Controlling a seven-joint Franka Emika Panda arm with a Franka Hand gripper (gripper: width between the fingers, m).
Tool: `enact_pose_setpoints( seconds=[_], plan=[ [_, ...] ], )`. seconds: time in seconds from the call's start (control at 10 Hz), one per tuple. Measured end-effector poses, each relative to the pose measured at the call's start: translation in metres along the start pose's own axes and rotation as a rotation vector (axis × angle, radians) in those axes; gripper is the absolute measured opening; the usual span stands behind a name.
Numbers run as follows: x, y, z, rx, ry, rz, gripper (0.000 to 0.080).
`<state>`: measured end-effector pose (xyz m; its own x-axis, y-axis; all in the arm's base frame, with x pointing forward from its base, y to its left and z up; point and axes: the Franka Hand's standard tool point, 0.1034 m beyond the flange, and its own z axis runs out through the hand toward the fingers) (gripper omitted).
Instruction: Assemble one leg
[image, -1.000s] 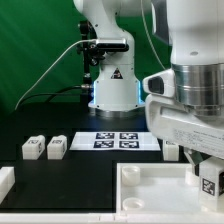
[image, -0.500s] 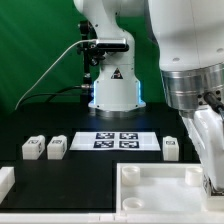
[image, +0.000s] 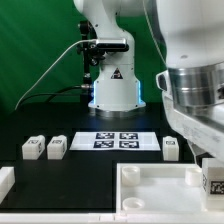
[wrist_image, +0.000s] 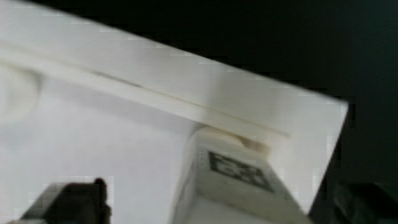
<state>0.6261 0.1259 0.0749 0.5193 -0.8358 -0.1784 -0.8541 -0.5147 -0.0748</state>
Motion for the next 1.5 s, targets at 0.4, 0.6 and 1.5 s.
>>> enact_pose_setpoints(
  seconds=[0.4,0.6,1.5],
  plan=[
    [0.007,0.002,-0.001,-0.068,0.036,-0.572,0.0649],
    [0.015,-0.002,-0.006,-0.076,0.059,-0.851,0.0649],
    [0.021,0.0,-0.005,0.001,-0.003,0.49,0.0292]
  ],
)
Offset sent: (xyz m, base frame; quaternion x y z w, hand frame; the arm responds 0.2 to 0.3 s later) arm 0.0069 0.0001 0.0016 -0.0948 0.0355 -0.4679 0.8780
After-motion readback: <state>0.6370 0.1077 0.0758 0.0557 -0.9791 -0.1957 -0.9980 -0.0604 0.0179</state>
